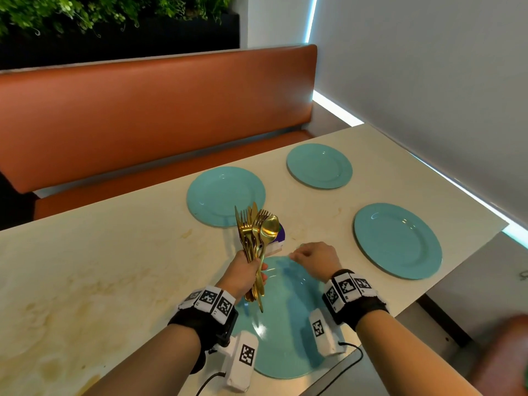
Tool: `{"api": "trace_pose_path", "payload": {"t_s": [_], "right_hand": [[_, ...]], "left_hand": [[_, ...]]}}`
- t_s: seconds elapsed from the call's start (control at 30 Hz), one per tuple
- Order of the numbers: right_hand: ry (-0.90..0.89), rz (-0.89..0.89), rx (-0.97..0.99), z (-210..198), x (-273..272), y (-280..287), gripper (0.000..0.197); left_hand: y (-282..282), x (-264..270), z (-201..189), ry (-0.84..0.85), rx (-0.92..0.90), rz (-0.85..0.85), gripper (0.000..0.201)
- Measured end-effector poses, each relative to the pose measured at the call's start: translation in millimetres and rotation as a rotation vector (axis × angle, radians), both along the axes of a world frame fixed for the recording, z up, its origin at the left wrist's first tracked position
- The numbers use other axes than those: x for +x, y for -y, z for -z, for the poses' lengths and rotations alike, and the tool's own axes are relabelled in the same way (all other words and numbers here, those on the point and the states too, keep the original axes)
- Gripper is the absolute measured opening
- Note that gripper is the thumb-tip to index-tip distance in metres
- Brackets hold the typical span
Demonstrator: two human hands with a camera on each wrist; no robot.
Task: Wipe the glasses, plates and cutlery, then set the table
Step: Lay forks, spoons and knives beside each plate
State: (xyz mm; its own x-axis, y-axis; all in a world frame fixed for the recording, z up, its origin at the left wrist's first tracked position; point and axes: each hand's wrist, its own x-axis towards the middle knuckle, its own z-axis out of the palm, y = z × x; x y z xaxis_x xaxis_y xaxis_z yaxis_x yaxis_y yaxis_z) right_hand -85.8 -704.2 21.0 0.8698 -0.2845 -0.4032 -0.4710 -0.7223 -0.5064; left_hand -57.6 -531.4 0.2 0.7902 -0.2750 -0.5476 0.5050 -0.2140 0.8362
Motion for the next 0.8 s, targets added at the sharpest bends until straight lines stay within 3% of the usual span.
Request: {"api": "trace_pose_path", "payload": {"t_s": [0.07,0.17,0.53,0.73,0.8], "right_hand": [[0.004,-0.006,0.186,-5,2,-20,0.033],[0.018,0.013,0.299,-10,6,-41,0.025],[0.094,0.299,0.375,-22,-12,-69,0.029],[0.161,0.449,0.399,-26,-18,-56,0.021],[0.204,0.484,0.396,-28,-14,-39,0.019]], "left_hand": [[0,-2,-2,0.032,0.004,0.041,0.018],[-1,-6,-8,0.072,-0.034,0.095,0.020],[-12,-14,-26,0.096,-0.139,0.144,0.014],[4,-7,-18,0.076,-0.028,0.179,0.026],[14,-5,-24,0.062,-0.034,0.131,0.018]]}}
